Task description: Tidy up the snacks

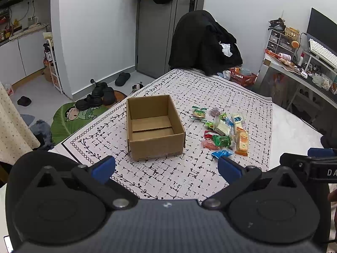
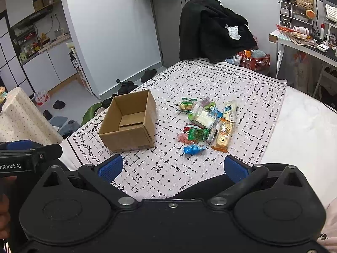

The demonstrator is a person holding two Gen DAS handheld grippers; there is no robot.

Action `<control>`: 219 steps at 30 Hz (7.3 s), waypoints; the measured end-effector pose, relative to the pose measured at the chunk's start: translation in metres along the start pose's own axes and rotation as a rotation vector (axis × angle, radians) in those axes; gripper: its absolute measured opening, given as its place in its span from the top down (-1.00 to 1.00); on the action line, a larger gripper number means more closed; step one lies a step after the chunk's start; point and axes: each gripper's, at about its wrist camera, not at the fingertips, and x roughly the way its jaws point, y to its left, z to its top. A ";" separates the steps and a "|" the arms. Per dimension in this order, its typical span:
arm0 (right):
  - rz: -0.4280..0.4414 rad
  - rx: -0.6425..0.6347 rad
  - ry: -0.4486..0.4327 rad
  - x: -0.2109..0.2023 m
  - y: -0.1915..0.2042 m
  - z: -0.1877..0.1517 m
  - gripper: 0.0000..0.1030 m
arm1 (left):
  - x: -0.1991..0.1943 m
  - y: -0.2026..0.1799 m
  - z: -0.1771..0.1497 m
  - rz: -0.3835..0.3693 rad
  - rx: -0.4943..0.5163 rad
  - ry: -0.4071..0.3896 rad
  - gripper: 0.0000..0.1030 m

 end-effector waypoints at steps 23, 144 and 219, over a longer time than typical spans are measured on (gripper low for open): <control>0.003 0.013 -0.002 0.005 -0.006 0.003 -1.00 | 0.002 0.005 0.002 0.000 -0.020 0.001 -1.00; -0.098 0.326 0.334 0.298 -0.168 0.025 0.30 | 0.316 -0.122 -0.001 -0.113 -0.178 0.423 0.39; 0.103 0.125 0.191 0.252 0.070 0.117 0.31 | 0.257 0.116 0.097 -0.163 -0.417 0.250 0.59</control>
